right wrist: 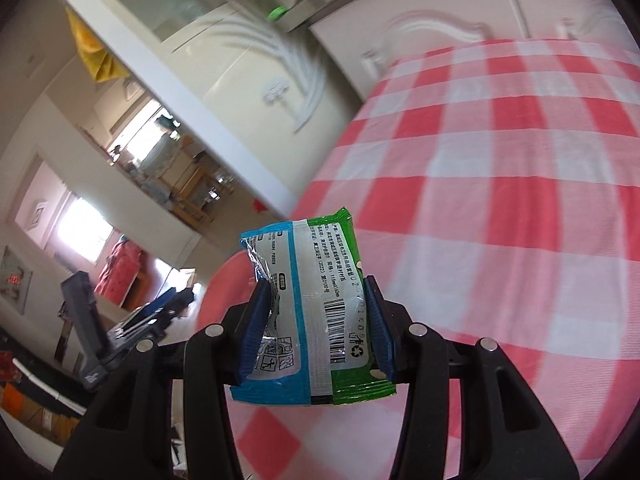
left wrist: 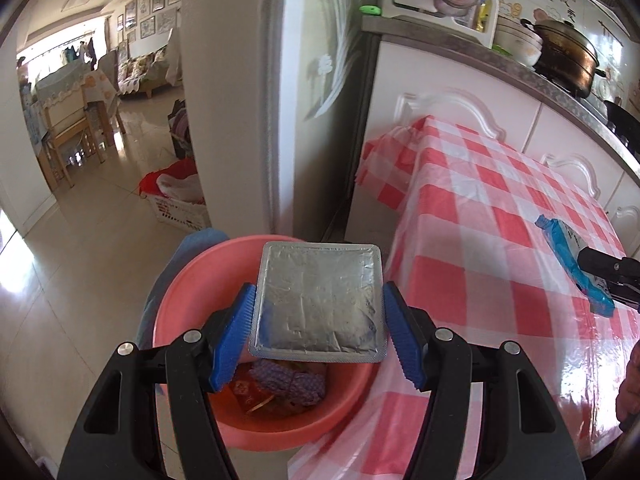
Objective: Collect trash
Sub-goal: 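Open both tools to drop the silver packet and wipes packet into the bucket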
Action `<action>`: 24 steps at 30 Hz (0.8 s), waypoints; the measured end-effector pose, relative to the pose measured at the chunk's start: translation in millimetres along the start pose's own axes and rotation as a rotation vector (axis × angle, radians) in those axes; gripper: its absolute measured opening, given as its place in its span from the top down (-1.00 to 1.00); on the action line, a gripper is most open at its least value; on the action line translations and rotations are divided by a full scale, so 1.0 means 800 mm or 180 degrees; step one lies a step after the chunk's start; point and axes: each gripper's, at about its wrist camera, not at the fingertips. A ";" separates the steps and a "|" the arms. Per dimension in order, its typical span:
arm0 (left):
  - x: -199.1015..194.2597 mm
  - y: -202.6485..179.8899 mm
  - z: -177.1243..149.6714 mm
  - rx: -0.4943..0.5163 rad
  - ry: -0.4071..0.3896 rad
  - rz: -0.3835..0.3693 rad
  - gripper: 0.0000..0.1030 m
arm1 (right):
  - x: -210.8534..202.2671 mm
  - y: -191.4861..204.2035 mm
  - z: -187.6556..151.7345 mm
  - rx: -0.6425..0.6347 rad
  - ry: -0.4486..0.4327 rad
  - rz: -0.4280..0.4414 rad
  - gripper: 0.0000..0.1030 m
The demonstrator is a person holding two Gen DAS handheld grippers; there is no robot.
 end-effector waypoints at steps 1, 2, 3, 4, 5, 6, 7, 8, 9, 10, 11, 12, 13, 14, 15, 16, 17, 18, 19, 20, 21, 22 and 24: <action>0.002 0.005 -0.001 -0.0025 0.0010 0.0001 -0.25 | 0.007 0.009 0.002 -0.0030 0.0034 0.0035 0.06; 0.004 0.012 -0.002 -0.0059 0.0020 0.0004 -0.25 | 0.015 0.018 0.004 -0.0064 0.0064 0.0065 0.06; 0.006 0.020 -0.004 -0.0103 0.0033 0.0008 -0.25 | 0.023 0.028 0.007 -0.0099 0.0100 0.0098 0.06; 0.008 0.027 -0.006 -0.0141 0.0044 0.0014 -0.25 | 0.031 0.036 0.010 -0.0119 0.0132 0.0127 0.06; 0.011 0.036 -0.009 -0.0191 0.0063 0.0019 -0.25 | 0.039 0.045 0.013 -0.0138 0.0163 0.0161 0.06; 0.014 0.041 -0.010 -0.0223 0.0078 0.0013 -0.25 | 0.048 0.054 0.016 -0.0163 0.0198 0.0193 0.06; 0.017 0.048 -0.012 -0.0268 0.0098 0.0005 -0.25 | 0.055 0.062 0.019 -0.0187 0.0223 0.0214 0.06; 0.021 0.055 -0.014 -0.0313 0.0117 0.0002 -0.25 | 0.062 0.070 0.022 -0.0216 0.0253 0.0237 0.06; 0.024 0.061 -0.016 -0.0361 0.0137 0.0000 -0.25 | 0.071 0.079 0.024 -0.0258 0.0287 0.0255 0.06; 0.027 0.067 -0.018 -0.0401 0.0159 -0.0010 -0.25 | 0.079 0.088 0.026 -0.0306 0.0312 0.0267 0.06; 0.030 0.071 -0.020 -0.0431 0.0179 -0.0024 -0.25 | 0.089 0.098 0.029 -0.0355 0.0339 0.0292 0.06; 0.034 0.076 -0.022 -0.0468 0.0206 -0.0041 -0.25 | 0.094 0.103 0.030 -0.0382 0.0359 0.0328 0.06; 0.037 0.080 -0.024 -0.0492 0.0226 -0.0043 -0.25 | 0.103 0.112 0.033 -0.0430 0.0386 0.0356 0.06; 0.042 0.083 -0.025 -0.0507 0.0251 -0.0042 -0.25 | 0.111 0.121 0.034 -0.0496 0.0402 0.0343 0.06; 0.047 0.083 -0.025 -0.0512 0.0271 -0.0043 -0.25 | 0.118 0.128 0.035 -0.0558 0.0415 0.0308 0.06; 0.052 0.085 -0.027 -0.0518 0.0303 -0.0042 -0.25 | 0.127 0.134 0.035 -0.0614 0.0447 0.0253 0.06; 0.057 0.087 -0.028 -0.0525 0.0331 -0.0033 -0.25 | 0.134 0.137 0.035 -0.0626 0.0476 0.0239 0.06; 0.063 0.089 -0.030 -0.0532 0.0362 -0.0021 -0.25 | 0.139 0.138 0.033 -0.0623 0.0496 0.0247 0.05; 0.067 0.091 -0.032 -0.0533 0.0383 -0.0027 -0.25 | 0.142 0.139 0.031 -0.0634 0.0501 0.0235 0.02; 0.071 0.091 -0.033 -0.0528 0.0415 -0.0044 -0.26 | 0.144 0.140 0.030 -0.0652 0.0493 0.0192 -0.15; 0.077 0.092 -0.034 -0.0526 0.0467 -0.0048 -0.29 | 0.146 0.140 0.029 -0.0667 0.0482 0.0126 -0.36; 0.081 0.093 -0.036 -0.0533 0.0506 -0.0034 -0.42 | 0.147 0.138 0.027 -0.0673 0.0477 0.0083 -0.43; 0.086 0.096 -0.039 -0.0536 0.0540 -0.0063 -0.54 | 0.144 0.131 0.022 -0.0676 0.0457 0.0007 -0.50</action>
Point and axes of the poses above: each gripper's, at about its wrist camera, not at the fingertips, and x roughly the way its jaws point, y to its left, z to its top, and after that the axes turned 6 degrees about y, right-handed
